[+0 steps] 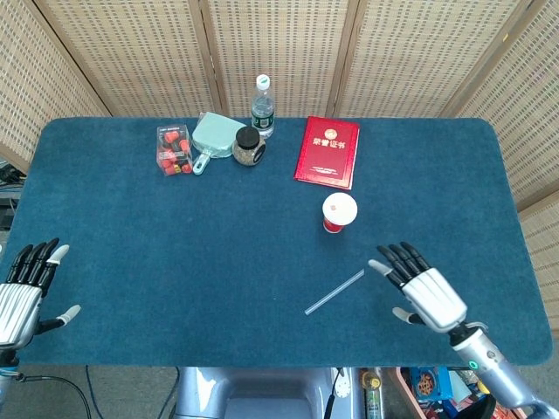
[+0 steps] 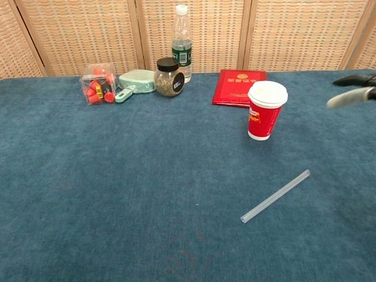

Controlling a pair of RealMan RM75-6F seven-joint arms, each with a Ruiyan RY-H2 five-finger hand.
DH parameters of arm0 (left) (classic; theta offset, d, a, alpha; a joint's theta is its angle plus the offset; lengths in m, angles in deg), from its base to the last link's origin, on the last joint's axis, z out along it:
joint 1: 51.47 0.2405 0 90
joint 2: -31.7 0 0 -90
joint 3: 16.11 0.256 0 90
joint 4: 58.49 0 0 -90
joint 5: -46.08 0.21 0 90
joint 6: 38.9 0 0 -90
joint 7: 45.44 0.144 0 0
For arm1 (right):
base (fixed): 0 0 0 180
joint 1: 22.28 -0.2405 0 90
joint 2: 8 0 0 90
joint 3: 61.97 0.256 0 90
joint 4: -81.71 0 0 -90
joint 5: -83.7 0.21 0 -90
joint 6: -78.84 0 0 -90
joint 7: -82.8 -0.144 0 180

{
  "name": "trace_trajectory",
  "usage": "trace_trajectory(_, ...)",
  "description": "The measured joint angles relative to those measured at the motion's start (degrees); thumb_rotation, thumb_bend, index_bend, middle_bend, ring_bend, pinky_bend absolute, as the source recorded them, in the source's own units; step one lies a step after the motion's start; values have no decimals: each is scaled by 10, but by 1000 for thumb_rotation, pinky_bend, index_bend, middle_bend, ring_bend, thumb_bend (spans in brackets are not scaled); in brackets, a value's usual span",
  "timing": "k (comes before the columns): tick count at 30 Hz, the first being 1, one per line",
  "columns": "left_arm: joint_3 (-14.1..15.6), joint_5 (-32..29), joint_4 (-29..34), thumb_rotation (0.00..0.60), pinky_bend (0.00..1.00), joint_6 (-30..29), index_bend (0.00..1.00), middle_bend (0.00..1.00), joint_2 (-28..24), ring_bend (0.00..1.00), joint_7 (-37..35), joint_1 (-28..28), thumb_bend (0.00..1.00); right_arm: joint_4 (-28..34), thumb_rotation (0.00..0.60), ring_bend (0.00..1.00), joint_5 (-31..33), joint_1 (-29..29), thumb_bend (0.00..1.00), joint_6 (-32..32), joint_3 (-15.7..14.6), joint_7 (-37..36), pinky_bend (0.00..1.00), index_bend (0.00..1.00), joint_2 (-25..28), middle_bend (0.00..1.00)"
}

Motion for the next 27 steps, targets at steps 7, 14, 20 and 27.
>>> trace_trajectory(7,-4,-12,-5,600,0,6,0,0,2,0,-6,-1,169,2,600,0,3,-98,208,-136,4,-25,0,438,-29,118)
trace_trajectory(14,-6,-18,-8,600,0,9,0,0,0,0,-16,-1,168,15,600,0,59,-142,266,-219,16,-22,0,455,-65,123)
trace_trajectory(20,-5,-20,-9,600,0,12,0,0,-1,0,-21,-1,168,1,600,0,89,-155,300,-234,25,12,0,466,-108,131)
trace_trajectory(27,-5,-19,-8,600,0,9,0,0,-2,0,-22,-1,169,-30,600,0,97,-168,346,-240,24,33,0,477,-149,134)
